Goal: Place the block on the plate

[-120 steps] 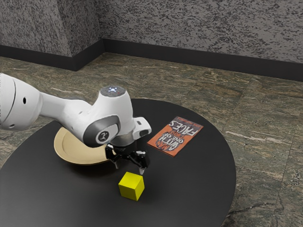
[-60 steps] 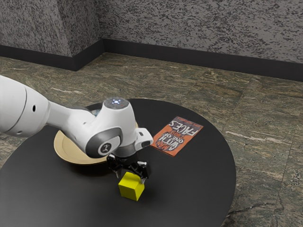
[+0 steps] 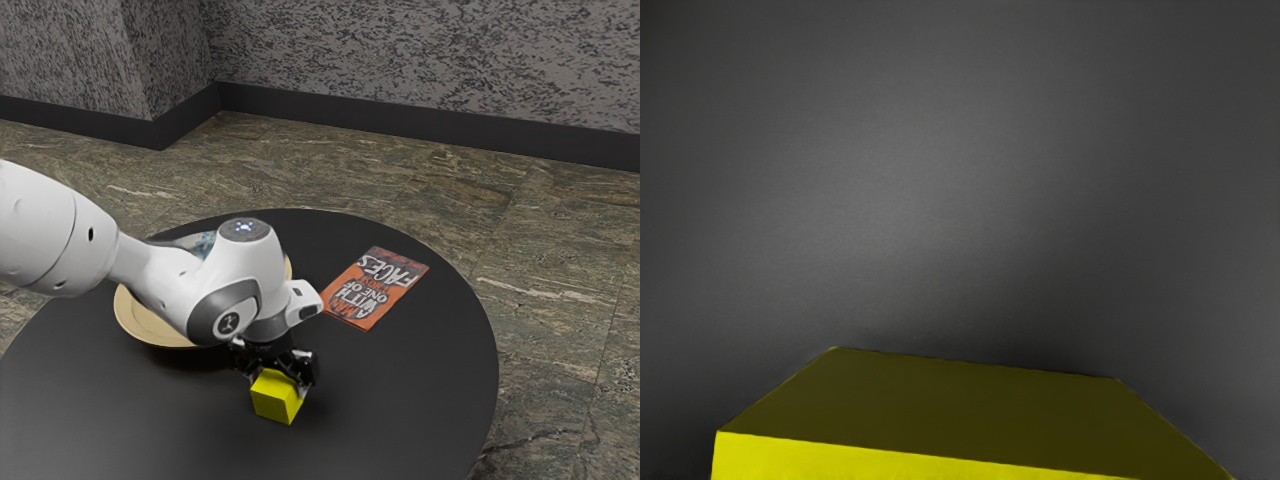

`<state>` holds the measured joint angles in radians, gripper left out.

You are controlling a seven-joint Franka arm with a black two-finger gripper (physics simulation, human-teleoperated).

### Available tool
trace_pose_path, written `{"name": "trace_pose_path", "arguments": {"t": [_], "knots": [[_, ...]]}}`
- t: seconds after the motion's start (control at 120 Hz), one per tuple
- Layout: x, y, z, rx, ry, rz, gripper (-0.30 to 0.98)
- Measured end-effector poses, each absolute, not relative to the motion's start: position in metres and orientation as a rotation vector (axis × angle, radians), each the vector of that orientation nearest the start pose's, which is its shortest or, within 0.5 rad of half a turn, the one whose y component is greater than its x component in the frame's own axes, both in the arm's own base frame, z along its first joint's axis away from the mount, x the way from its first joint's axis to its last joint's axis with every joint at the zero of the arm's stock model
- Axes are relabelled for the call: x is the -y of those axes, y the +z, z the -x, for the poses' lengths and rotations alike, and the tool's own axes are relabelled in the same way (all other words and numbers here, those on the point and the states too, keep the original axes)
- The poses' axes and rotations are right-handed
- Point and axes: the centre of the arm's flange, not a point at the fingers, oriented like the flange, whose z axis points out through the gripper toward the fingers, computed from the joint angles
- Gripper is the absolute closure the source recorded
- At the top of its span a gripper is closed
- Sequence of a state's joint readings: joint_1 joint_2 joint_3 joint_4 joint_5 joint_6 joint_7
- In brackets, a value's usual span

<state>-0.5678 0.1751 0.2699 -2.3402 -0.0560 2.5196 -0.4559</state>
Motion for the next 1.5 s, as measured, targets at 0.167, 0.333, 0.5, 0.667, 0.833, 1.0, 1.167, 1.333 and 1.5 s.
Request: {"name": "trace_pose_path", "arguments": {"t": [0.167,0.333,0.5,0.667,0.833,1.0,1.167,1.333,1.5], "knots": [[0.151,0.266,-0.496,0.313,-0.035,3.126,0.23],[0.152,0.268,-0.496,0.306,-0.044,3.129,0.28],[0.154,0.276,-0.496,0.292,-0.057,3.134,0.29],[0.153,0.293,-0.496,0.284,-0.065,3.140,0.30],[0.145,0.304,-0.498,0.292,-0.056,3.142,0.30],[0.137,0.319,-0.504,0.275,-0.064,3.135,0.30],[0.123,0.345,-0.523,0.266,-0.080,3.113,0.30],[0.097,0.365,-0.536,0.282,-0.078,3.090,0.30],[0.078,0.392,-0.543,0.267,-0.082,3.070,0.30]]}}
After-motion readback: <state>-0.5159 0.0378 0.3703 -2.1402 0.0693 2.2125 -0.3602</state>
